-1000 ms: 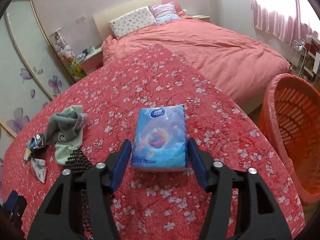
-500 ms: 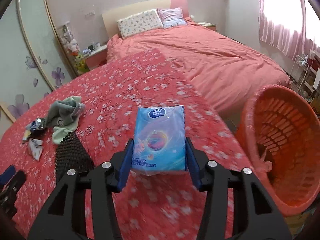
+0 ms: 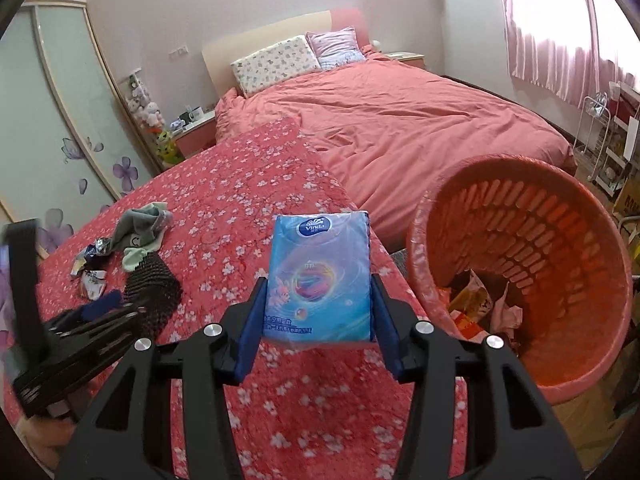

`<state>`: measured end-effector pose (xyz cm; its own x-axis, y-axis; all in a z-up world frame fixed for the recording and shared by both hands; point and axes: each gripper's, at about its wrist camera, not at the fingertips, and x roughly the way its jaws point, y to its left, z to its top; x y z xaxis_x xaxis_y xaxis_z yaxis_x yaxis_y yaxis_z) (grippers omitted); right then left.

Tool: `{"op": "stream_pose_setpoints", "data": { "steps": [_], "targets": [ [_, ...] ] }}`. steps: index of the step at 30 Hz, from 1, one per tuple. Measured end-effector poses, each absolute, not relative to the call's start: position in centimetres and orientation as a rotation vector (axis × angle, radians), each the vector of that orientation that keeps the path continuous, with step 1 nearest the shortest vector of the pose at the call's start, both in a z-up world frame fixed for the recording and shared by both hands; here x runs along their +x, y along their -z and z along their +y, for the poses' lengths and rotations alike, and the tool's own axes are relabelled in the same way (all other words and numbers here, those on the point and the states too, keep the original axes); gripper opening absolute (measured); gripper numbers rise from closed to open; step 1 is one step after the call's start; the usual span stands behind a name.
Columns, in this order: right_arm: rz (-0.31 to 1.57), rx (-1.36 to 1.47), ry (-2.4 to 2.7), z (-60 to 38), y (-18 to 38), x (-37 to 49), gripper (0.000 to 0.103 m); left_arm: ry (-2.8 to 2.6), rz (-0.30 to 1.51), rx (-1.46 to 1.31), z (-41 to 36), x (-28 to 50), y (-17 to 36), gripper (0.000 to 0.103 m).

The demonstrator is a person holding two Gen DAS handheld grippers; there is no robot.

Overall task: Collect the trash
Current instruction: 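Grasp the blue tissue pack with the right tool while the left tool grasps the black mesh cloth, then carry the tissue pack and mesh cloth over the orange basket and open both tools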

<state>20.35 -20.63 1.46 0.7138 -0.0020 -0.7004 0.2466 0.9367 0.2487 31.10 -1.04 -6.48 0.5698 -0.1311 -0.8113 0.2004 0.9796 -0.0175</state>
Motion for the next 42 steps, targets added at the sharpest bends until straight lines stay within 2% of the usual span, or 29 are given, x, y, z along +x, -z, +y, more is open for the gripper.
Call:
{"op": "stream_pose_setpoints", "data": {
  "steps": [2, 4, 5, 6, 20, 29, 42],
  "targets": [
    [0.769, 0.347, 0.136, -20.9, -1.4, 20.1, 0.050, 0.179, 0.924, 0.102, -1.7, 30.9, 6.7, 0.056],
    [0.766, 0.355, 0.134, -21.2, -1.4, 19.7, 0.050, 0.203, 0.918, 0.087, -1.9, 30.9, 6.6, 0.038],
    [0.763, 0.357, 0.134, -21.2, -1.4, 19.5, 0.050, 0.216, 0.918, 0.085, -2.0, 30.9, 6.5, 0.018],
    [0.761, 0.360, 0.133, -21.4, -1.5, 19.2, 0.050, 0.240, 0.923, 0.074, -2.2, 30.9, 6.5, 0.008],
    [0.677, 0.374, 0.128, -23.5, -4.1, 15.3, 0.050, 0.320, 0.831, 0.031, -1.2, 27.2, 1.8, 0.006],
    [0.604, 0.345, 0.180, -25.3, -5.5, 12.9, 0.050, 0.385, 0.784, 0.042, -4.0, 24.5, -1.4, 0.006],
    [0.464, 0.312, 0.325, -29.1, -7.5, 10.2, 0.050, 0.547, 0.754, 0.056, -10.9, 21.5, -3.4, 0.006]
  ]
}}
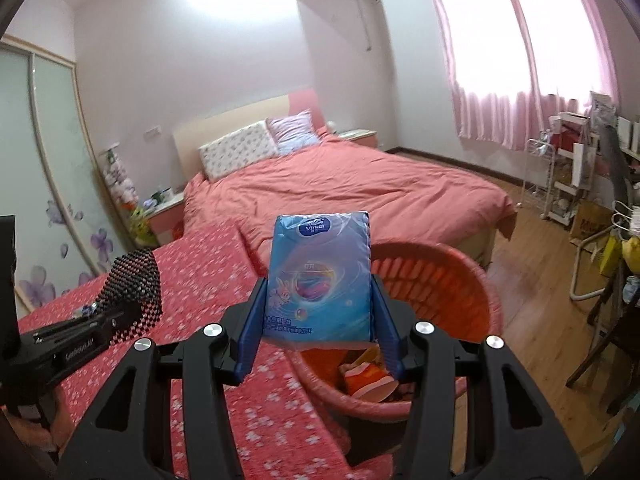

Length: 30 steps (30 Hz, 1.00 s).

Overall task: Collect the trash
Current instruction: 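Carry the tissue pack and mesh cloth over the orange basket and open both tools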

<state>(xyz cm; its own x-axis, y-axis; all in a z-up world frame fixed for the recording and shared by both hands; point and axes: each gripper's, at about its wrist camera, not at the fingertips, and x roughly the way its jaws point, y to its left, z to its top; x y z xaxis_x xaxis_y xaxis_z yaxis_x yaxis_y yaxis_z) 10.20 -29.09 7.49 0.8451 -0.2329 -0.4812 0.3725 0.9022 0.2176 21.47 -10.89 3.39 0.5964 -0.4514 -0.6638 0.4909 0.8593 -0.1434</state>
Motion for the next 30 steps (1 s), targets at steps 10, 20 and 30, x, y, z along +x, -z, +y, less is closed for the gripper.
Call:
{"op": "stream_pose_setpoints", "data": {
  "steps": [10, 20, 30],
  "targets": [
    [0.416, 0.337, 0.379, -31.5, -7.2, 9.8, 0.050, 0.686, 0.745, 0.060, -15.8, 20.3, -3.6, 0.006],
    [0.393, 0.372, 0.402, -33.9, -6.4, 9.7, 0.050, 0.804, 0.760, 0.061, -20.2, 20.7, -2.5, 0.007],
    [0.397, 0.405, 0.418, -35.8, -5.4, 10.0, 0.050, 0.872, 0.794, 0.085, -24.7, 21.1, -0.3, 0.007]
  ]
}}
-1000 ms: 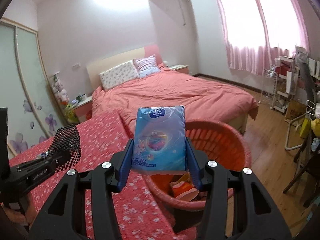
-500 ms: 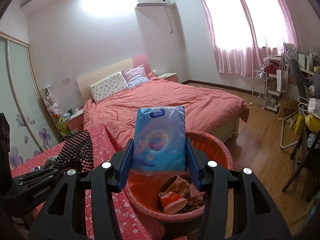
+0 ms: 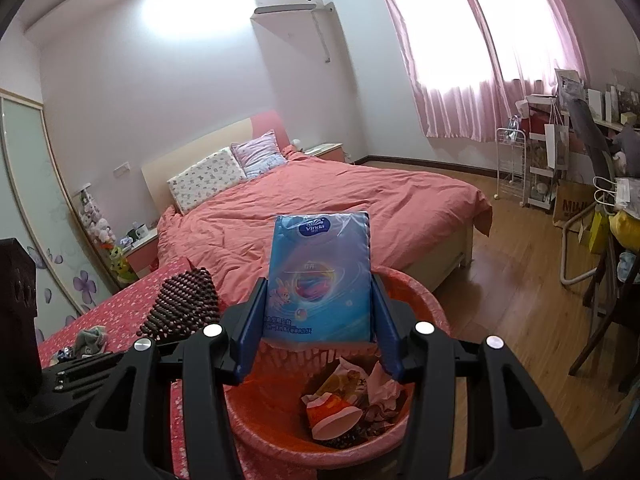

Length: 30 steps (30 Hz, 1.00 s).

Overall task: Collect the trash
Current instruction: 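Carry the tissue pack and mesh cloth over the orange basket and open both tools, then return both tools to the bed and grasp the grey-green cloth with the right tool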

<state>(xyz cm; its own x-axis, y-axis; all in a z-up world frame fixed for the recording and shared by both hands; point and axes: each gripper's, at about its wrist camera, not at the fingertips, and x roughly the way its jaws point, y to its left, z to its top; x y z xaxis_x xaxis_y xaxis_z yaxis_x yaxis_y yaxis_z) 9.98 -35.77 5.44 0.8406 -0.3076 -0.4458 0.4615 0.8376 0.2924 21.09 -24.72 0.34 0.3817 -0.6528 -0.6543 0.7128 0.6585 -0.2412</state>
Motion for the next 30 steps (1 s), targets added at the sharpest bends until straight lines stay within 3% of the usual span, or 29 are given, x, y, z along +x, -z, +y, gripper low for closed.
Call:
{"op": "stream_pose_setpoints", "data": {
  "steps": [6, 7, 9, 11, 15, 30],
  "targets": [
    [0.401, 0.445, 0.407, -36.8, -4.9, 10.5, 0.050, 0.873, 0.817, 0.102, -26.9, 21.7, 1.1, 0.009],
    [0.405, 0.457, 0.395, -37.1, -4.7, 10.6, 0.051, 0.866, 0.821, 0.107, -27.1, 21.9, 1.4, 0.012],
    [0.424, 0.477, 0.367, -37.7, -4.2, 11.0, 0.053, 0.846, 0.831, 0.116, -27.2, 22.2, 2.1, 0.030],
    [0.439, 0.490, 0.367, -38.2, -3.6, 11.2, 0.055, 0.822, 0.842, 0.120, -27.2, 22.5, 2.6, 0.039],
    [0.472, 0.509, 0.377, -38.2, -2.8, 11.2, 0.063, 0.757, 0.867, 0.122, -25.8, 23.6, 3.6, 0.048],
    [0.528, 0.385, 0.366, -34.5, -4.6, 12.2, 0.063, 0.468, 0.840, 0.128, -12.9, 26.2, 2.9, 0.060]
  ]
}}
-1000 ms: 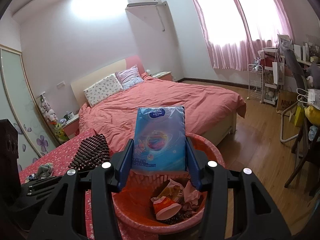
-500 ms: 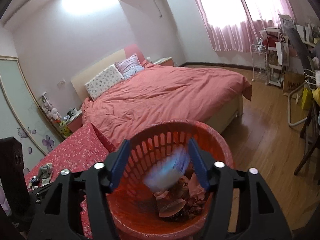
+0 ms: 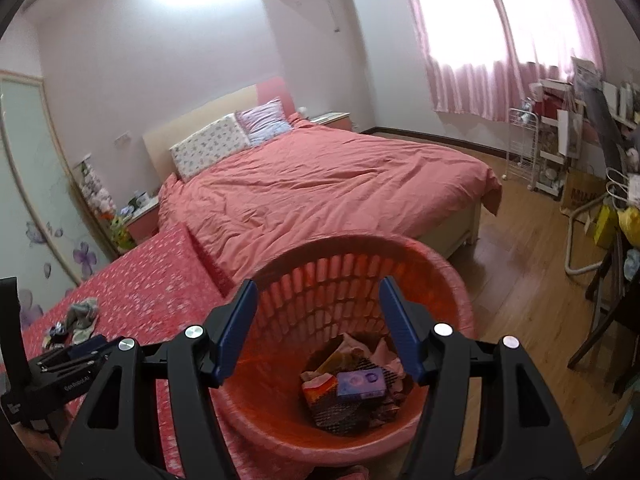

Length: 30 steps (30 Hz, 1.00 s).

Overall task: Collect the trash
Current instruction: 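Return both tools to the bed and grasp the grey-green cloth with the right tool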

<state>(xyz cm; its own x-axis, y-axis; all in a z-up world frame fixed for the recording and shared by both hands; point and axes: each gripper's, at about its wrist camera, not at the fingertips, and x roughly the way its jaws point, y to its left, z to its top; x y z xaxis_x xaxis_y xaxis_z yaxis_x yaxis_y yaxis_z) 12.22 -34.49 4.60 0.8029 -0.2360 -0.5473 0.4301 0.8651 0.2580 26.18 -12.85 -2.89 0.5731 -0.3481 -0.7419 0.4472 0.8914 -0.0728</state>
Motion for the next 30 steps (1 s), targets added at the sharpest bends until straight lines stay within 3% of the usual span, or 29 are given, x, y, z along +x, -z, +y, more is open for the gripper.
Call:
{"op": "stream_pose_setpoints", "data": {
  "steps": [23, 30],
  "targets": [
    [0.693, 0.181, -0.075, -13.1, -4.4, 23.5, 0.063, 0.048, 0.805, 0.008, 13.4, 26.9, 1.9, 0.063],
    [0.784, 0.149, -0.169, -6.0, -2.2, 28.9, 0.047, -0.024, 0.807, -0.068, 19.4, 27.1, 2.0, 0.065]
  ]
}}
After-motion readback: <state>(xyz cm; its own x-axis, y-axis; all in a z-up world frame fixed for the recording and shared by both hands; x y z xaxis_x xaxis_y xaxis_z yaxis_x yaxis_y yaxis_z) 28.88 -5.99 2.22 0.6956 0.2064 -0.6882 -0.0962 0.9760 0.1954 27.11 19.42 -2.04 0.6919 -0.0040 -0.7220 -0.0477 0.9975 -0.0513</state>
